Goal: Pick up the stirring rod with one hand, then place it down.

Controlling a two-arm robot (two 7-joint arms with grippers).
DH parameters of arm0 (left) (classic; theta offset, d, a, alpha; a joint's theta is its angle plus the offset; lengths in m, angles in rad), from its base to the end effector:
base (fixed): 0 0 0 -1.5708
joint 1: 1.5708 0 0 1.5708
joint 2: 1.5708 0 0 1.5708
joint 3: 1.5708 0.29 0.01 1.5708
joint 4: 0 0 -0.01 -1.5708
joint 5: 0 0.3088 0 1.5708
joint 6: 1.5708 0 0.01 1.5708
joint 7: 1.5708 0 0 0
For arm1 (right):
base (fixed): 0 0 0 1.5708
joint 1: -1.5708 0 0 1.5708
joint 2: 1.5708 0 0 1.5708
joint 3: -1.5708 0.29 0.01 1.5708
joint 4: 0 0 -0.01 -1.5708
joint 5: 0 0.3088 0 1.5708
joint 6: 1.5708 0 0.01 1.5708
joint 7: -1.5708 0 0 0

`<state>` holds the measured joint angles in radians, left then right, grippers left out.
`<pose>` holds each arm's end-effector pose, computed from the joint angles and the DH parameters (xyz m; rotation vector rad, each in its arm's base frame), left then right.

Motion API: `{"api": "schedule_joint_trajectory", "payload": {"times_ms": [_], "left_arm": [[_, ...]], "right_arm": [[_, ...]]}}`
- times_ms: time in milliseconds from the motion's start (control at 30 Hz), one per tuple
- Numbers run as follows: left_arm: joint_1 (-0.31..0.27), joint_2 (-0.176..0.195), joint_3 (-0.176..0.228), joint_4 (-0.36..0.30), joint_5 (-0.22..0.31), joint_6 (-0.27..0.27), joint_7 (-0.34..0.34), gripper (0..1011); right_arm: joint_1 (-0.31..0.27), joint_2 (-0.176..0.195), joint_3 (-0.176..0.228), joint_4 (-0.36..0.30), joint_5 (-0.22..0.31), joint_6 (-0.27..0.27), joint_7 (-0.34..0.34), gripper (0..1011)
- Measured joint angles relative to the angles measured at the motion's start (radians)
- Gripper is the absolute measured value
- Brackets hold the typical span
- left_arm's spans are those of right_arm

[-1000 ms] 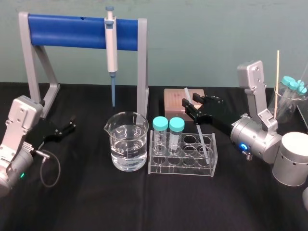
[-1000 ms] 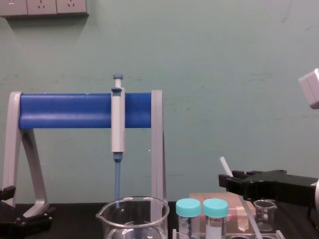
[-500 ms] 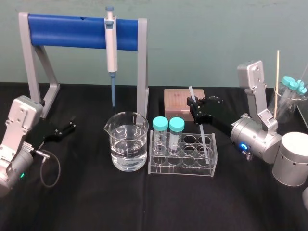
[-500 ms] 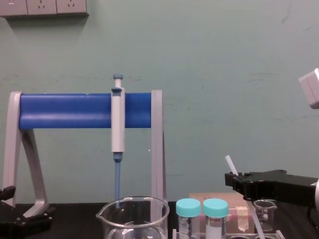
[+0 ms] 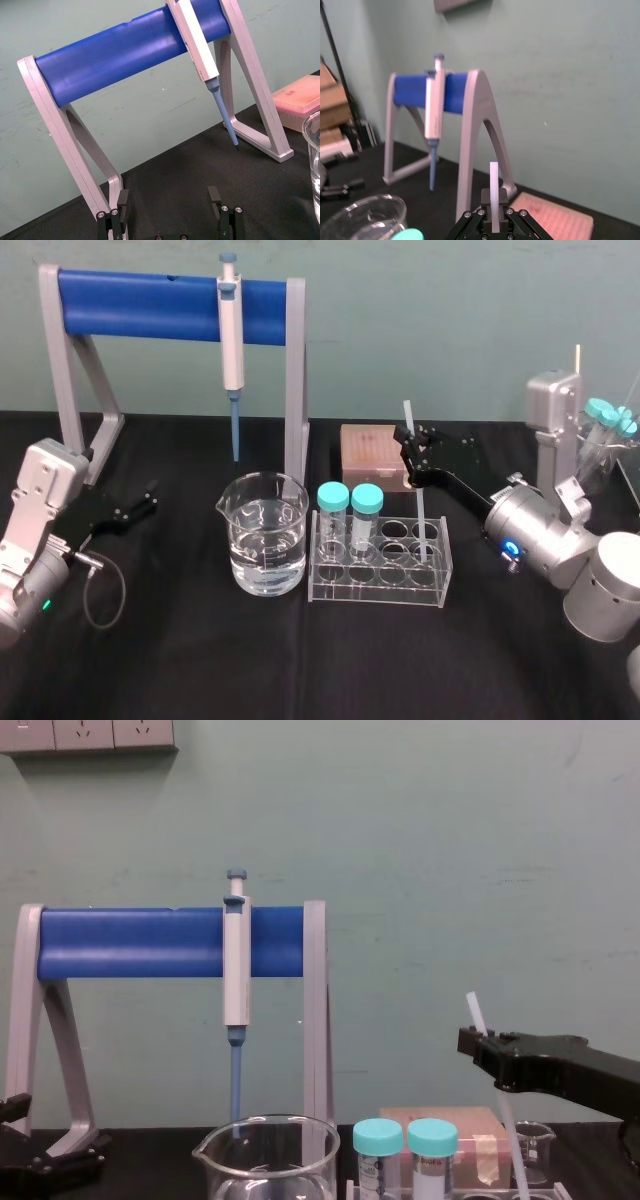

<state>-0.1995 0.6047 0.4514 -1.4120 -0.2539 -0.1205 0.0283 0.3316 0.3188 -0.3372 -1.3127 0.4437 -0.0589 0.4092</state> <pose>0.3581 0.0827 -0.3023 0.3045 -0.2850 1.2480 0.4101 -0.0203 -0.2755 0.0577 0.0048 -0.9375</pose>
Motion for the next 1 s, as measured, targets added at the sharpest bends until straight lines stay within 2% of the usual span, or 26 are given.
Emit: {"api": "schedule_joint_trajectory", "payload": {"times_ms": [200,267,300,400,500,700,1000], "left_arm": [[0.000,0.000,0.000,0.000,0.000,0.000,0.000,1000],[0.000,0.000,0.000,0.000,0.000,0.000,0.000,1000],[0.000,0.000,0.000,0.000,0.000,0.000,0.000,1000],[0.000,0.000,0.000,0.000,0.000,0.000,0.000,1000],[0.000,0.000,0.000,0.000,0.000,0.000,0.000,1000],[0.000,0.000,0.000,0.000,0.000,0.000,0.000,1000],[0.000,0.000,0.000,0.000,0.000,0.000,0.000,1000]], "right_arm": [[-0.026,-0.013,0.021,0.001,0.018,-0.104,0.040,72],[-0.035,-0.016,0.027,0.001,0.014,-0.162,0.057,72],[-0.035,-0.016,0.027,0.001,0.014,-0.162,0.057,72],[-0.044,-0.017,0.031,-0.004,-0.008,-0.222,0.070,72],[-0.050,-0.018,0.039,-0.016,-0.018,-0.251,0.076,72],[-0.066,-0.020,0.071,-0.076,-0.004,-0.284,0.082,72],[-0.086,-0.020,0.116,-0.168,0.036,-0.276,0.078,72]]}}
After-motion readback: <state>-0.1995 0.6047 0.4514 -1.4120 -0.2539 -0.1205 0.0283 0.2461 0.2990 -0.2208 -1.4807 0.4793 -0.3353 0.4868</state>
